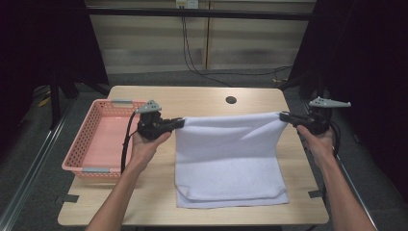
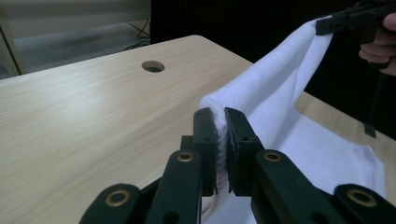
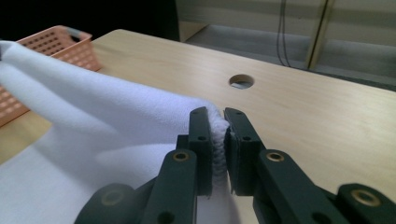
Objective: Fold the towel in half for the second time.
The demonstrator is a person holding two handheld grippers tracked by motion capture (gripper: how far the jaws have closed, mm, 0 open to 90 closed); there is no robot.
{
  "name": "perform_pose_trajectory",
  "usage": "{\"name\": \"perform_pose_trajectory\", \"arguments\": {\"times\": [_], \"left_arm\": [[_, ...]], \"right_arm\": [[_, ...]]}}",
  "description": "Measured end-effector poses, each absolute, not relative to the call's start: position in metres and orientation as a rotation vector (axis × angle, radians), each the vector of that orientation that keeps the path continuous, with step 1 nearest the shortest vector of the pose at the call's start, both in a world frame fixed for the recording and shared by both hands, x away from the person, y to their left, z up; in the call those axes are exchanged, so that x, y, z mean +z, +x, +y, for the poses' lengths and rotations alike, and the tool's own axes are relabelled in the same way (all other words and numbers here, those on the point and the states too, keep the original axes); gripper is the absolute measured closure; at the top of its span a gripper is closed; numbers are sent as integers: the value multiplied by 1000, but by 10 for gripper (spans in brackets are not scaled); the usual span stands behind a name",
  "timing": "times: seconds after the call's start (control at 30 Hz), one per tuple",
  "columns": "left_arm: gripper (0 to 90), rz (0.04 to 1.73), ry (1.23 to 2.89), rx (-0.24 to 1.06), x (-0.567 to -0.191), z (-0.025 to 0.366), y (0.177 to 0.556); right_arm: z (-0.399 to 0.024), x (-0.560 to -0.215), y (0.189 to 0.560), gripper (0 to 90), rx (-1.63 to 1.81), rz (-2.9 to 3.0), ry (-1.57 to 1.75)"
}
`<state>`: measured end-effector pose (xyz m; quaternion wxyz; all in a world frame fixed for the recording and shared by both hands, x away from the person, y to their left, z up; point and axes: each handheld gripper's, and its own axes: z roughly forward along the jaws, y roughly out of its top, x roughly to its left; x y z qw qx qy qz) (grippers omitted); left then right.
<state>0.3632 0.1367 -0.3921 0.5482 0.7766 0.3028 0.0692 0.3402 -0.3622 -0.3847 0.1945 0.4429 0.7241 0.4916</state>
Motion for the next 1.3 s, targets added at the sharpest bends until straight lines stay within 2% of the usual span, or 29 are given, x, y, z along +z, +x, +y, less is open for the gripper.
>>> {"name": "perform_pose_trajectory", "arguments": {"times": [0.23, 0.5, 0.63, 0.7, 0.83, 0.9, 1.07, 1.2, 1.3], "left_arm": [[839, 684, 1866, 131, -401, 150, 315], [818, 674, 2009, -6, -452, 148, 268], [805, 686, 2051, -69, -467, 153, 252], [755, 675, 2072, -102, -468, 157, 245], [647, 654, 2031, -142, -464, 166, 238], [606, 656, 2017, -114, -461, 167, 243], [630, 684, 2101, -40, -469, 147, 273], [633, 711, 2171, -67, -487, 133, 293], [618, 733, 2161, -91, -497, 128, 303]], "right_arm": [[-363, -391, 277, 793, 1434, 2108, 1169], [-361, -443, 222, 743, 1345, 2269, 1193], [-362, -455, 203, 713, 1304, 2312, 1208], [-362, -458, 195, 694, 1279, 2339, 1220], [-360, -457, 180, 556, 1298, 2361, 1220], [-363, -453, 180, 521, 1321, 2316, 1242], [-354, -464, 204, 456, 1229, 2262, 1332], [-343, -484, 229, 420, 1051, 2287, 1391], [-339, -494, 243, 420, 953, 2310, 1417]]}}
